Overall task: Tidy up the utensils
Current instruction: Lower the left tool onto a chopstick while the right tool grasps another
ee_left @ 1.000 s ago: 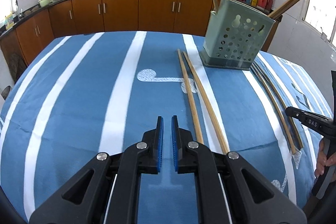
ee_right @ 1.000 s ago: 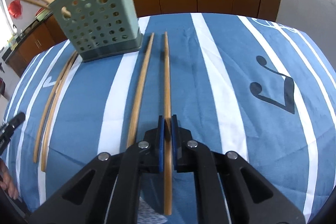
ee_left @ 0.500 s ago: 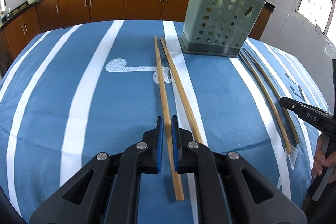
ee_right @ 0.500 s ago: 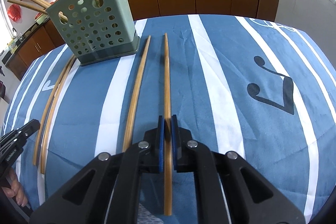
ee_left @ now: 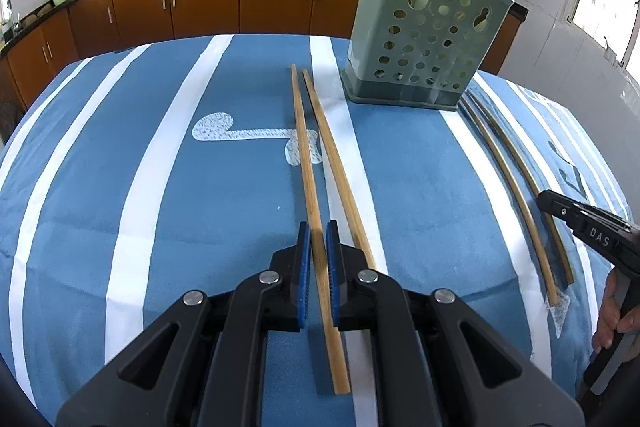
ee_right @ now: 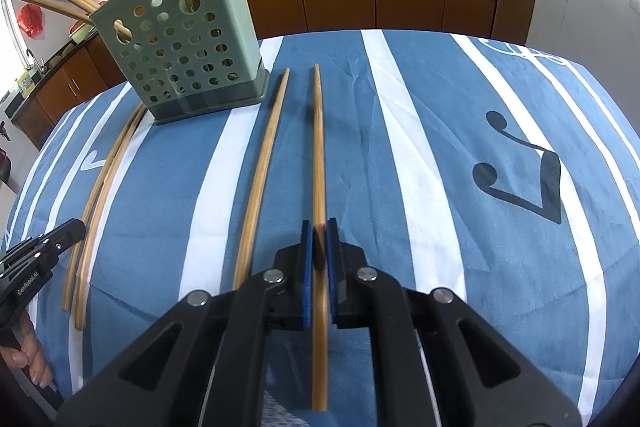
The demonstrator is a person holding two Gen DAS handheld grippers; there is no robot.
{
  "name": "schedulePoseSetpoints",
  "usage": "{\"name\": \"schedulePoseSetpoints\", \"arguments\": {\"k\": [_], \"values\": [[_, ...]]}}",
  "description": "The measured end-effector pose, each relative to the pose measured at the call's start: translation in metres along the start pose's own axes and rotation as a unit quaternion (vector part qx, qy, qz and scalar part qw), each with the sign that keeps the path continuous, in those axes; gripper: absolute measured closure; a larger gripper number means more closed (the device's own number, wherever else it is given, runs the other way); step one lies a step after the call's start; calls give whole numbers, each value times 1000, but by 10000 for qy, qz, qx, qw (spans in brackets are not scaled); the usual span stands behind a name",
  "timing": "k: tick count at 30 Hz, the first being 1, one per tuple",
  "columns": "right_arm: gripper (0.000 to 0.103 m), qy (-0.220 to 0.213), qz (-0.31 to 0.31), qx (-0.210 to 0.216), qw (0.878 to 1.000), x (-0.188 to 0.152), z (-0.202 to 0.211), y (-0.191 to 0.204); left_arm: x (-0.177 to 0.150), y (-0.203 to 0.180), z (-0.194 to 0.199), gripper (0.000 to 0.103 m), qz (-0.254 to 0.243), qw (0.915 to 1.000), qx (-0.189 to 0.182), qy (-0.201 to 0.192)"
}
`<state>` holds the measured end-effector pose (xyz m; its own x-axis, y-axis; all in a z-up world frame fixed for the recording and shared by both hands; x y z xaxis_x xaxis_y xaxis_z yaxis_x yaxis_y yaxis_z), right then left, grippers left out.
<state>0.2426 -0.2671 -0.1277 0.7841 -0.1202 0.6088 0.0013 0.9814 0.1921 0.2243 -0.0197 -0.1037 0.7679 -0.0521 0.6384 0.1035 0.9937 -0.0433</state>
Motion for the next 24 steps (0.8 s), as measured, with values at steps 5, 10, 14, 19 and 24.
{"name": "schedulePoseSetpoints", "arguments": {"k": [5,10,14,19,24], "values": [[95,-5,-9,15,10000,0,0,0,1,1,-2,95,64,10000,-53,38],[95,2,-19,28,10000,1,-1,0,2,1,-2,95,122,9998,-157,37],[95,3,-25,37,10000,1,-1,0,3,-2,0,91,100,9997,-241,-21],[94,-1,16,19,10000,1,-1,0,1,-4,-2,91,-27,10000,-80,16],[95,-31,73,14,10000,1,-1,1,4,7,-4,95,91,9999,82,14]]}}
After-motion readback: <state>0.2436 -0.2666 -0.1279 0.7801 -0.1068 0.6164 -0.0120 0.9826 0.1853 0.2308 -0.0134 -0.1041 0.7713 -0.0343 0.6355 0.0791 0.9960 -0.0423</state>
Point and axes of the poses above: each gripper's, at about its wrist camera, not at the fingertips, and z roughly against the way its jaws point, y to its left, x to its top, the point moved 2 cm from there along -z, roughly the way its jaws point, and after that the axes turned 5 degrees about x, right-handed, at the moved point
